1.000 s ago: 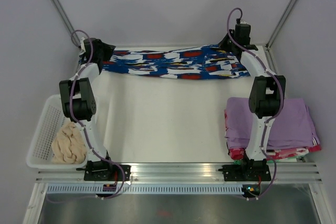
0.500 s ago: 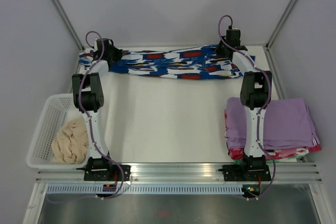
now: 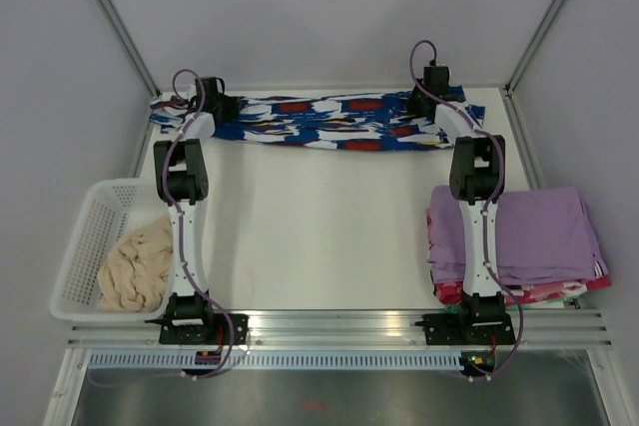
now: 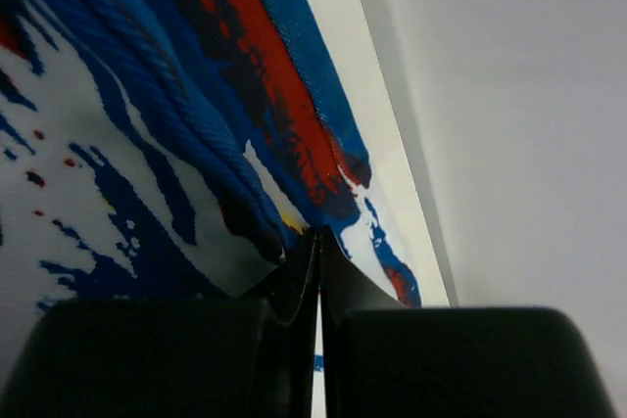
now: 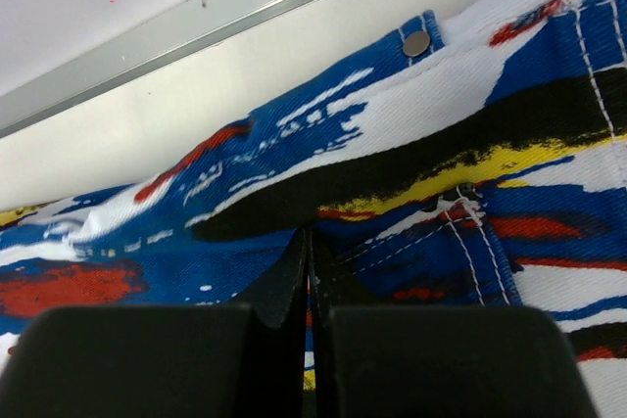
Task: Fold and stack the trousers
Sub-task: Fold the trousers
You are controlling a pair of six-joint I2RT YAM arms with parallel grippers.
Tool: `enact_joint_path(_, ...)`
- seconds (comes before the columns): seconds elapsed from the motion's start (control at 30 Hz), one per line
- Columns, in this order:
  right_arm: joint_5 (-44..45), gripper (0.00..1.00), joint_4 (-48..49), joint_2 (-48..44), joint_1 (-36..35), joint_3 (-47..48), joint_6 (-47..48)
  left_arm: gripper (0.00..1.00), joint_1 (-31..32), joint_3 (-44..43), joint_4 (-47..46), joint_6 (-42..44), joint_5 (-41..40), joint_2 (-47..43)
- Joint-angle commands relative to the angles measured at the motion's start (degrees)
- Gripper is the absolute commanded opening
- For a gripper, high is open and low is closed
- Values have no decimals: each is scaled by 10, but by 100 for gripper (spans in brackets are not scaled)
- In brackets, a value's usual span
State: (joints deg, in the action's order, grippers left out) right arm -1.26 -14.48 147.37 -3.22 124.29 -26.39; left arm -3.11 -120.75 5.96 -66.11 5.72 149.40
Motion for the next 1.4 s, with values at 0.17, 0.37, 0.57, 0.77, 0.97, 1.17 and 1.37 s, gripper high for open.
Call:
enact_joint_path(0.17, 54, 0, -89, -7, 11, -17, -18, 2, 3, -37, 272, -76, -75, -22)
enact_joint_path(0.37, 72, 0, -122, -54, 22, -102, -40, 2, 3, 2, 338, -80, -114, -43)
enact_joint_path(0.57, 114, 0, -114, -127, 28, -221, -39, 2, 4, 39, 396, -96, -171, -93)
enact_joint_path(0.77, 136, 0, -105, -189, 28, -323, -45, 2, 0, 130, 405, -93, -193, -165)
enact_joint_path(0.97, 101, 0, -85, -241, 28, -372, -3, 2, 1, 205, 292, 30, -157, -233)
enact_joint_path(1.17, 16, 0, -50, -291, 23, -359, 55, 9, 0, 241, 188, 124, -145, -310)
enact_joint_path(1.37, -71, 0, -17, -331, -13, -337, 85, 29, -13, 329, 181, 87, -165, -394)
